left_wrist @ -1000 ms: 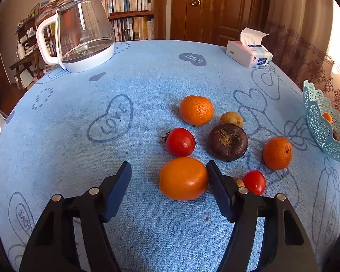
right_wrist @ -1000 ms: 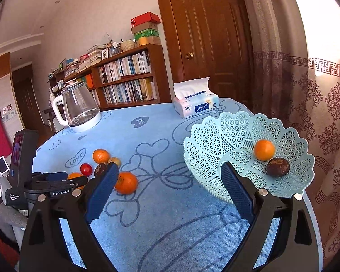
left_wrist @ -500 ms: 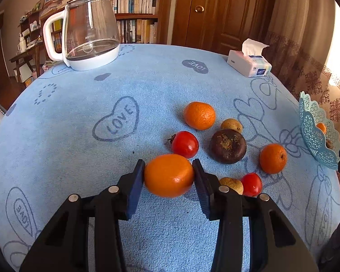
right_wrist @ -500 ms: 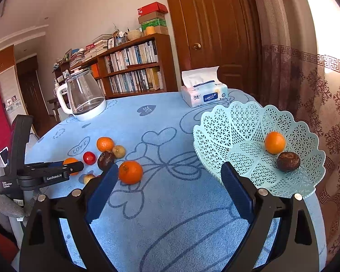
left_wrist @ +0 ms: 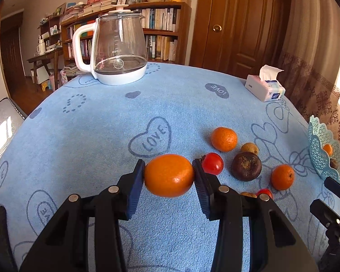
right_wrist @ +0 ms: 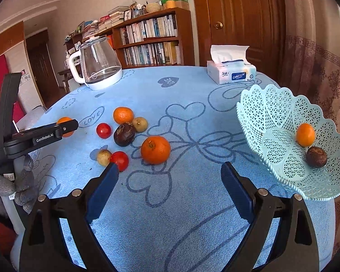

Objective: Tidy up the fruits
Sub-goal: 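Grasp a stemmed mandarin from the cluster with the right tool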

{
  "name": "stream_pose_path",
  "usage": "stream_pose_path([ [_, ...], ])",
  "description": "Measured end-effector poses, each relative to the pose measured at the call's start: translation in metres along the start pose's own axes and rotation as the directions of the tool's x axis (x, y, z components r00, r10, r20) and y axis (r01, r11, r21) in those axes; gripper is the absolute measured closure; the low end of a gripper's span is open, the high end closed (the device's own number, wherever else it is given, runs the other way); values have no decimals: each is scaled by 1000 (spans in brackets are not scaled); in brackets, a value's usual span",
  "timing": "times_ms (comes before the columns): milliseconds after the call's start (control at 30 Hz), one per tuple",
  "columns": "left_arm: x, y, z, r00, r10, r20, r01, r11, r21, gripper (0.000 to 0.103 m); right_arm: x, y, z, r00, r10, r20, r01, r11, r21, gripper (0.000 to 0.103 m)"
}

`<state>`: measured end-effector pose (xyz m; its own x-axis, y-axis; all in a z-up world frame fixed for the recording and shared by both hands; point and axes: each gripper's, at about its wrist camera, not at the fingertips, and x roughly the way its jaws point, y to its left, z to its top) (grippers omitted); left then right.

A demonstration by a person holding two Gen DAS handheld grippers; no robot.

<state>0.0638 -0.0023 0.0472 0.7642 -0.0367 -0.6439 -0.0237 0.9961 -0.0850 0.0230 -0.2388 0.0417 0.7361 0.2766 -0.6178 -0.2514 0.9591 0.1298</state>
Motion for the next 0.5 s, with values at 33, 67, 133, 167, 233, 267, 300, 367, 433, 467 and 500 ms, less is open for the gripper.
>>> stream_pose_path([
  [33,-1,0,0,1000,-1,2,1,1000,-1,60,5,2,1,1000,-2,-17,2,1000,4,10],
  [67,-1,0,0,1000,-3,3,3,1000,-1,60,9,4,3,1000,0,-31,0,1000,10,11],
  [133,-4,0,0,1000,-5,9,5,1000,-1,60,17,6,8,999,15,-52,-14,1000,23,15],
  [167,-4,0,0,1000,-7,11,7,1000,-1,60,22,8,11,998,20,-63,-18,999,27,20],
  [233,-5,-1,0,1000,-12,11,12,1000,-2,60,31,12,18,996,24,-84,-21,999,27,26],
  [267,-5,0,0,1000,-14,10,15,1000,-3,60,37,14,20,995,22,-95,-19,999,26,29],
  [300,-5,0,0,1000,-17,9,17,1000,-5,60,42,16,22,994,19,-105,-17,1000,23,31],
  [367,-5,1,0,1000,-22,7,22,1000,-10,60,53,20,26,992,15,-128,-13,1000,19,39],
  [433,-5,2,1,1000,-27,5,27,1000,-15,60,63,21,28,989,-11,-150,14,1000,15,45],
  [467,-5,3,0,1000,-29,4,29,999,-17,60,67,22,29,987,-21,-159,24,1000,16,49],
  [500,-6,3,0,999,-32,2,32,999,-19,60,71,21,29,986,-27,-166,31,999,18,52],
])
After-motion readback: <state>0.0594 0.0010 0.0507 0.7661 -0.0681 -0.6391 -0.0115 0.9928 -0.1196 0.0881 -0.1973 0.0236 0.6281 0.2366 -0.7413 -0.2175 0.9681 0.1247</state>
